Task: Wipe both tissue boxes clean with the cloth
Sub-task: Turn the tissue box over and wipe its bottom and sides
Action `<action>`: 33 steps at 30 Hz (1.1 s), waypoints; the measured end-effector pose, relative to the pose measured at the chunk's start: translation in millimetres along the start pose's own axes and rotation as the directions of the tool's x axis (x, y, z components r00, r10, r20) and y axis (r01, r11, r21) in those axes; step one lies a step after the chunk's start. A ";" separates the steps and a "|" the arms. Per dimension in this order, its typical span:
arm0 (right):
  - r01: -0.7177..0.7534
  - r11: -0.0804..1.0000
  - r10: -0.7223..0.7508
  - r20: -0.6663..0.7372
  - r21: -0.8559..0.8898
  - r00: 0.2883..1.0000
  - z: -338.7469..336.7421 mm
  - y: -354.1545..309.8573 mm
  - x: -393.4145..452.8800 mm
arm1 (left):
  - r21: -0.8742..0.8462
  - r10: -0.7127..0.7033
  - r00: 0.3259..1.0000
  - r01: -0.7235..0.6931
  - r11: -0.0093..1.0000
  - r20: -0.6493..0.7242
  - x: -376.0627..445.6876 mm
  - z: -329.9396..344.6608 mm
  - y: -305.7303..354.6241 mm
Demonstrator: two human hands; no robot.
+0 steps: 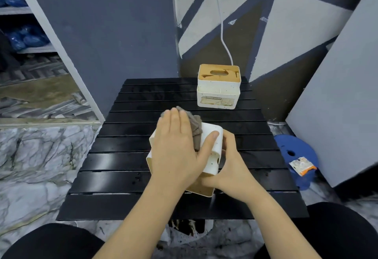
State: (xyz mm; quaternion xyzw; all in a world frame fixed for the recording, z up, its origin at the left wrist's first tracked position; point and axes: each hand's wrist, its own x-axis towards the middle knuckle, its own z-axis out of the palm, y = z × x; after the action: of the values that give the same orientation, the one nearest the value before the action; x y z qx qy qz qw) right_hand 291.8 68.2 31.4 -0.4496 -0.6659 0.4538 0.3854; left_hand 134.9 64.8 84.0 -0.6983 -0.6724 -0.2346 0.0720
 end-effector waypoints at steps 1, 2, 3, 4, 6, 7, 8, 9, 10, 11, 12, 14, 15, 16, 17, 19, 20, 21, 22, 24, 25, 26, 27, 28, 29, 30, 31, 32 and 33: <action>0.023 1.000 -0.023 0.002 -0.002 1.000 0.2 -1.9 0.8 | -0.026 0.045 0.999 -0.045 0.999 -0.027 0.7 2.3 7.5; 0.054 0.998 -0.054 -0.008 -0.011 0.999 0.9 -4.1 2.1 | -0.062 0.089 0.994 -0.093 0.994 -0.064 0.2 4.5 15.0; 0.082 0.996 -0.083 -0.015 -0.019 0.996 1.5 -6.9 3.6 | -0.103 0.130 0.987 -0.140 0.985 -0.098 -1.2 7.1 22.9; 0.099 0.994 -0.100 -0.016 -0.045 0.995 2.3 -8.8 5.0 | -0.143 0.168 0.978 -0.186 0.972 -0.126 -3.9 9.6 30.1; 0.092 0.991 -0.093 -0.010 -0.102 0.996 3.4 -10.5 3.1 | -0.195 0.250 0.951 -0.285 0.939 -0.183 -10.3 13.0 38.5; 0.078 0.991 -0.080 -0.014 -0.110 0.997 3.3 -9.3 1.2 | -0.206 0.297 0.930 -0.340 0.917 -0.214 -12.7 14.2 38.7; 0.072 0.991 -0.075 -0.021 -0.112 0.997 2.8 -7.3 -0.5 | -0.213 0.341 0.908 -0.393 0.894 -0.244 -14.4 15.0 36.3; 0.068 0.992 -0.072 -0.035 -0.105 0.997 2.5 -5.9 -1.4 | -0.214 0.383 0.883 -0.443 0.871 -0.270 -15.4 15.4 32.3; 0.070 0.995 -0.073 -0.039 -0.071 0.997 2.8 -3.2 -2.3 | -0.213 0.421 0.859 -0.487 0.847 -0.290 -15.8 15.4 26.9; 0.075 0.997 -0.077 -0.046 -0.031 0.996 3.5 -1.0 -2.4 | -0.216 0.454 0.837 -0.526 0.823 -0.305 -16.0 14.8 20.9; 0.077 0.997 -0.077 -0.049 0.009 0.996 3.6 0.5 -2.3 | -0.222 0.481 0.818 -0.557 0.800 -0.316 -16.3 13.8 14.5; 0.070 0.995 -0.067 -0.039 0.069 0.997 2.7 4.2 -2.6 | -0.229 0.504 0.798 -0.586 0.778 -0.331 -18.2 11.0 -2.2; 0.052 0.995 -0.050 -0.035 0.082 0.998 2.1 6.7 -3.0 | -0.233 0.488 0.804 -0.574 0.785 -0.338 -19.4 9.6 -13.2; 0.036 0.996 -0.034 -0.028 0.076 0.999 2.0 7.1 -3.7 | -0.241 0.452 0.824 -0.542 0.805 -0.341 -20.3 7.8 -25.9; 0.023 0.997 -0.021 -0.027 0.070 0.999 2.1 7.2 -4.3 | -0.252 0.399 0.852 -0.490 0.834 -0.337 -20.5 4.7 -38.4; 0.011 0.999 -0.010 -0.031 0.052 0.999 2.8 8.7 -4.2 | -0.263 0.281 0.914 -0.359 0.895 -0.291 -18.3 -4.7 -54.8; 0.005 0.999 -0.003 -0.031 0.047 1.000 3.3 9.8 -3.7 | -0.254 0.224 0.945 -0.283 0.925 -0.238 -15.4 -10.7 -55.5; -0.006 0.999 0.007 -0.029 0.053 1.000 4.1 9.9 -3.1 | -0.231 0.165 0.973 -0.200 0.952 -0.163 -11.2 -16.2 -50.6; -0.012 0.998 0.014 -0.027 0.058 1.000 4.6 9.2 -2.8 | -0.195 0.113 0.991 -0.126 0.973 -0.076 -5.9 -19.4 -41.7; -0.014 0.998 0.015 -0.029 0.065 0.999 5.9 6.9 -2.8 | -0.100 0.063 0.997 -0.057 0.993 0.050 5.6 -17.2 -22.2; -0.012 0.997 0.014 -0.031 0.071 0.999 6.4 5.7 -3.4 | -0.064 0.068 0.995 -0.064 0.996 0.076 9.8 -13.2 -13.4; -0.006 0.997 0.009 -0.034 0.077 0.999 6.8 4.8 -4.0 | -0.048 0.081 0.993 -0.077 0.996 0.090 12.8 -8.5 -6.1; 0.001 0.997 0.002 -0.042 0.077 0.999 7.0 3.6 -4.5 | -0.054 0.091 0.991 -0.086 0.995 0.100 14.3 -4.5 -0.8; 0.007 0.997 -0.003 -0.051 0.073 0.999 7.2 2.9 -4.8 | -0.078 0.103 0.989 -0.095 0.992 0.106 14.2 -1.8 2.6; 0.008 0.997 -0.004 -0.060 0.072 0.998 7.2 2.2 -5.1 | -0.112 0.128 0.986 -0.117 0.987 0.102 12.3 -0.4 4.3; 0.011 0.997 -0.007 -0.069 0.071 0.998 7.3 2.0 -5.2 | -0.143 0.166 0.982 -0.153 0.978 0.090 9.5 -0.4 5.0; 0.017 0.997 -0.012 -0.077 0.072 0.997 7.4 1.9 -5.3 | -0.170 0.212 0.974 -0.196 0.966 0.077 6.6 -1.6 4.5; 0.021 0.997 -0.015 -0.083 0.074 0.996 7.6 1.9 -5.4 | -0.199 0.260 0.963 -0.243 0.949 0.065 3.9 -3.2 3.0; 0.021 0.997 -0.014 -0.084 0.076 0.996 7.5 1.9 -5.5 | -0.235 0.308 0.950 -0.287 0.929 0.054 1.0 -4.7 0.8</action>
State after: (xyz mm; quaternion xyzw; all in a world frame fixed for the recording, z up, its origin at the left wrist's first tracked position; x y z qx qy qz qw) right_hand 287.0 61.4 26.8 -0.4473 -0.6352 0.4565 0.4338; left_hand 134.6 63.6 88.7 -0.8056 -0.5305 -0.2638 -0.0026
